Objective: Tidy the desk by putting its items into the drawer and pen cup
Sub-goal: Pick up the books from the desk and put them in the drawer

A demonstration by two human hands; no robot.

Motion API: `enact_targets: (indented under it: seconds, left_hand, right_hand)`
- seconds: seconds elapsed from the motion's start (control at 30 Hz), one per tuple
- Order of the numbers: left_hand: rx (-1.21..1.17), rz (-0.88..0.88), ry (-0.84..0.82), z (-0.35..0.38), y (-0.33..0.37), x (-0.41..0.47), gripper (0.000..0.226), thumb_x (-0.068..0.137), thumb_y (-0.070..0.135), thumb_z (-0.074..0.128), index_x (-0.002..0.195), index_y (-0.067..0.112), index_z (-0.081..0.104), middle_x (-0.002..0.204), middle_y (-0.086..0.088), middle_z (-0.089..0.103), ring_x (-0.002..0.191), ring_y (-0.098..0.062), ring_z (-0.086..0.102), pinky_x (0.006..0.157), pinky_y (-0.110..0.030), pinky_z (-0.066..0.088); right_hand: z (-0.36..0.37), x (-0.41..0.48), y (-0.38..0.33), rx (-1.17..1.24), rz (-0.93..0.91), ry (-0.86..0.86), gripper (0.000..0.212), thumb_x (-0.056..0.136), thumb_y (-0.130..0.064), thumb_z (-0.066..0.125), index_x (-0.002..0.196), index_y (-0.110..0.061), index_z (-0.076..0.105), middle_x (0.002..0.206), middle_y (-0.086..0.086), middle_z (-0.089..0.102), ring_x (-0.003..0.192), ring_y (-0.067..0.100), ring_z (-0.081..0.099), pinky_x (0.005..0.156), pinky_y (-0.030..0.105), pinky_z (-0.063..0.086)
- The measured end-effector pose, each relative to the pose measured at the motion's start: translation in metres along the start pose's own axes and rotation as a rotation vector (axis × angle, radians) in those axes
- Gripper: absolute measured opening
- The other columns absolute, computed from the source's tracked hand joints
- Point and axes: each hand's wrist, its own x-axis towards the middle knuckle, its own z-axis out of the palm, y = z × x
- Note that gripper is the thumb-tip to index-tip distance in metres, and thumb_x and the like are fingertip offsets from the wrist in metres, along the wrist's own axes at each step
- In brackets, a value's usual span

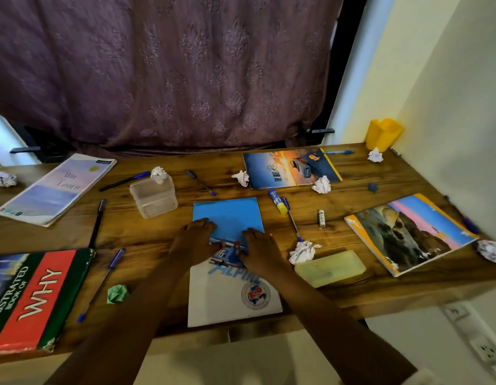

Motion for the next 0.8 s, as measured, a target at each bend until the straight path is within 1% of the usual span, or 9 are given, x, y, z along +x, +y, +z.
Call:
enact_targets:
  seconds: [0.13, 0.23, 0.3, 0.37, 0.47, 0.57, 0.6, 0.67, 0.8]
  left_hand:
    - [-0.560, -0.017, 0.222, -0.023, 0.055, 0.016, 0.043, 0.090, 0.037, 0.059, 0.129, 0.019, 0.054, 0.137, -0.001, 0.050, 0.126, -0.019, 0.045, 0.099, -0.028, 0.035]
    - [-0.974, -0.031, 0.178, -0.035, 0.102, 0.048, 0.029, 0.090, 0.026, 0.062, 0.118, 0.019, 0.059, 0.124, -0.003, 0.059, 0.116, -0.016, 0.053, 0.088, -0.023, 0.039]
    - [-1.142, -0.063, 0.126, -0.042, 0.127, 0.084, 0.031, 0.090, 0.022, 0.062, 0.119, 0.013, 0.058, 0.123, -0.007, 0.060, 0.116, -0.020, 0.055, 0.085, -0.024, 0.041]
    - [-1.140, -0.128, 0.113, -0.049, 0.142, 0.124, 0.035, 0.091, 0.021, 0.061, 0.123, 0.007, 0.057, 0.128, -0.010, 0.057, 0.117, -0.022, 0.054, 0.086, -0.027, 0.042]
    - [-0.938, -0.221, 0.091, -0.054, 0.152, 0.192, 0.037, 0.095, 0.023, 0.055, 0.120, -0.004, 0.058, 0.128, -0.021, 0.056, 0.118, -0.033, 0.052, 0.093, -0.036, 0.044]
    - [-0.716, -0.338, 0.005, -0.051, 0.150, 0.237, 0.052, 0.095, 0.032, 0.052, 0.133, -0.003, 0.045, 0.132, -0.021, 0.053, 0.114, -0.035, 0.055, 0.078, -0.032, 0.048]
    - [-0.682, -0.376, -0.018, -0.048, 0.148, 0.249, 0.060, 0.093, 0.034, 0.053, 0.140, -0.001, 0.037, 0.137, -0.019, 0.049, 0.116, -0.034, 0.054, 0.081, -0.031, 0.049]
    - [-0.645, -0.453, -0.035, -0.040, 0.145, 0.268, 0.070, 0.091, 0.032, 0.056, 0.146, 0.002, 0.025, 0.145, -0.019, 0.040, 0.123, -0.035, 0.049, 0.096, -0.039, 0.047]
    - [-0.726, -0.546, 0.010, -0.038, 0.153, 0.288, 0.055, 0.092, 0.016, 0.054, 0.139, -0.005, 0.033, 0.135, -0.019, 0.050, 0.116, -0.033, 0.054, 0.089, -0.036, 0.047]
  right_hand:
    - [-0.045, 0.000, 0.023, 0.243, 0.021, 0.204, 0.049, 0.094, -0.027, 0.053, 0.139, -0.013, 0.042, 0.142, 0.011, 0.045, 0.130, 0.029, 0.041, 0.105, 0.033, 0.034]
    - [-0.083, 0.020, 0.067, 0.350, 0.128, 0.299, 0.038, 0.090, -0.020, 0.053, 0.127, -0.010, 0.057, 0.131, 0.013, 0.056, 0.122, 0.031, 0.049, 0.102, 0.033, 0.037]
    - [-0.108, 0.041, 0.103, 0.381, 0.196, 0.369, 0.030, 0.089, -0.014, 0.053, 0.117, -0.007, 0.063, 0.124, 0.016, 0.062, 0.116, 0.032, 0.055, 0.099, 0.036, 0.041]
    - [-0.130, 0.063, 0.135, 0.422, 0.282, 0.397, 0.026, 0.088, -0.007, 0.055, 0.113, 0.000, 0.063, 0.118, 0.022, 0.063, 0.112, 0.036, 0.057, 0.093, 0.040, 0.044]
    - [-0.149, 0.095, 0.183, 0.359, 0.373, 0.338, 0.026, 0.090, -0.010, 0.055, 0.110, 0.005, 0.062, 0.115, 0.026, 0.063, 0.110, 0.039, 0.058, 0.087, 0.041, 0.044]
    - [-0.163, 0.118, 0.209, 0.253, 0.420, 0.196, 0.032, 0.095, -0.015, 0.052, 0.120, 0.003, 0.057, 0.124, 0.024, 0.059, 0.115, 0.038, 0.055, 0.092, 0.039, 0.043]
    - [-0.167, 0.126, 0.213, 0.235, 0.443, 0.152, 0.035, 0.096, -0.017, 0.050, 0.124, 0.002, 0.055, 0.128, 0.023, 0.057, 0.117, 0.037, 0.054, 0.094, 0.038, 0.042]
    - [-0.174, 0.142, 0.219, 0.210, 0.473, 0.092, 0.039, 0.097, -0.022, 0.048, 0.129, 0.001, 0.050, 0.132, 0.020, 0.054, 0.121, 0.035, 0.052, 0.097, 0.037, 0.041]
    - [-0.181, 0.165, 0.223, 0.230, 0.536, 0.078, 0.043, 0.098, -0.027, 0.043, 0.131, 0.000, 0.046, 0.130, 0.020, 0.054, 0.120, 0.035, 0.052, 0.096, 0.037, 0.041]
